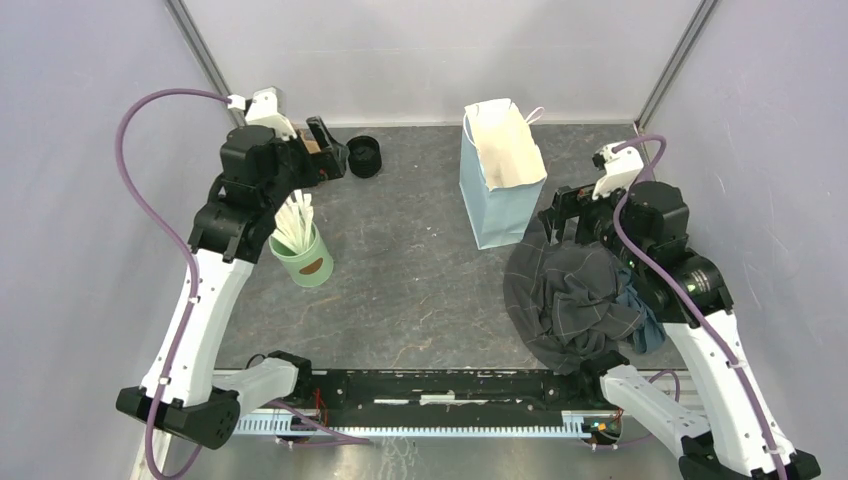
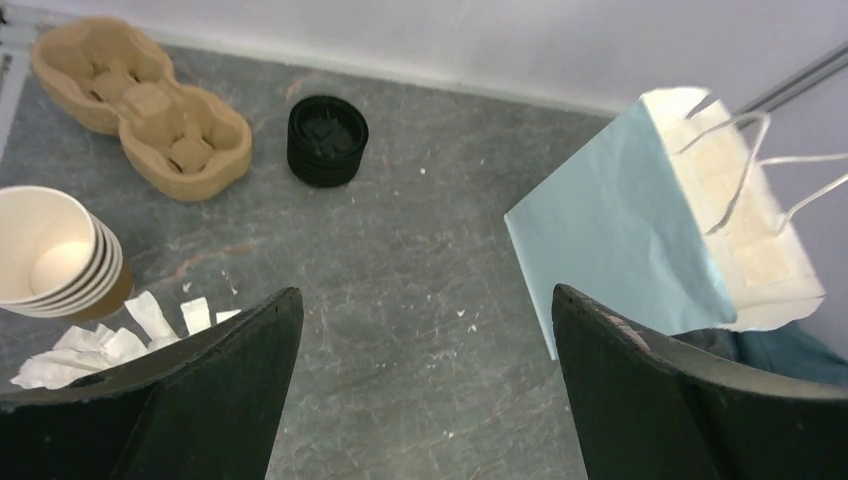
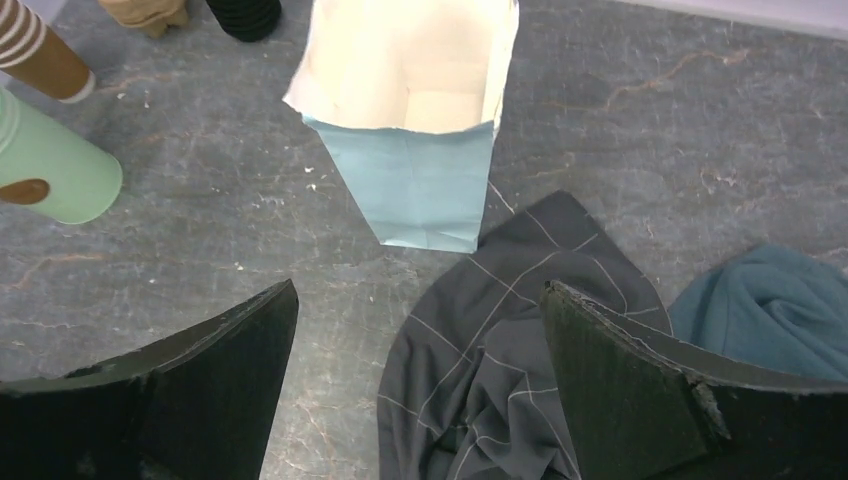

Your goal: Pack the takeout coffee

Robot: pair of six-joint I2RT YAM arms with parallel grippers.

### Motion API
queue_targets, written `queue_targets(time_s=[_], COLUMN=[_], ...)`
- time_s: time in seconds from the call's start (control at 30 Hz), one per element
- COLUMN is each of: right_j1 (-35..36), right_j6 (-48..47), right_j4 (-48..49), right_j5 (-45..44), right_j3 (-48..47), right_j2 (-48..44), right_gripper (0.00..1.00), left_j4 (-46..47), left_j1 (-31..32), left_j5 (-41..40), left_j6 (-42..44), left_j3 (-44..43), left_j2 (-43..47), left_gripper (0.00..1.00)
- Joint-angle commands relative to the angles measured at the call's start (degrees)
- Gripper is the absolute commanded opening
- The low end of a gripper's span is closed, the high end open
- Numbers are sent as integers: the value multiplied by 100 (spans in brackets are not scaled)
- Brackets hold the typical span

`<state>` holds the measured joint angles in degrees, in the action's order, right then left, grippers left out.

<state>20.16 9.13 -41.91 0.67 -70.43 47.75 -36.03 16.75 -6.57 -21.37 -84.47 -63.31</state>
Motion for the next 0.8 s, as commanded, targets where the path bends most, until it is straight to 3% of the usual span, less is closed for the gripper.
queue_targets(time_s=[0.0,0.53,0.77], right_j1=[55,119,130], right_j6=[-36,-114,-172], right_j4=[164,479,507], right_j5=[-301,-250,1170], right_j3=[241,694,1005], right_j2=[-87,-318,116], right_gripper=[98,98,98], left_j4=[526,583,350], left_j1=[-76,319,652], left_j5=[352,883,909], left_j6=[130,231,-45], left_j3=[307,299,-82], left_j2=[-46,-729,-1545], left_gripper=[99,100,100])
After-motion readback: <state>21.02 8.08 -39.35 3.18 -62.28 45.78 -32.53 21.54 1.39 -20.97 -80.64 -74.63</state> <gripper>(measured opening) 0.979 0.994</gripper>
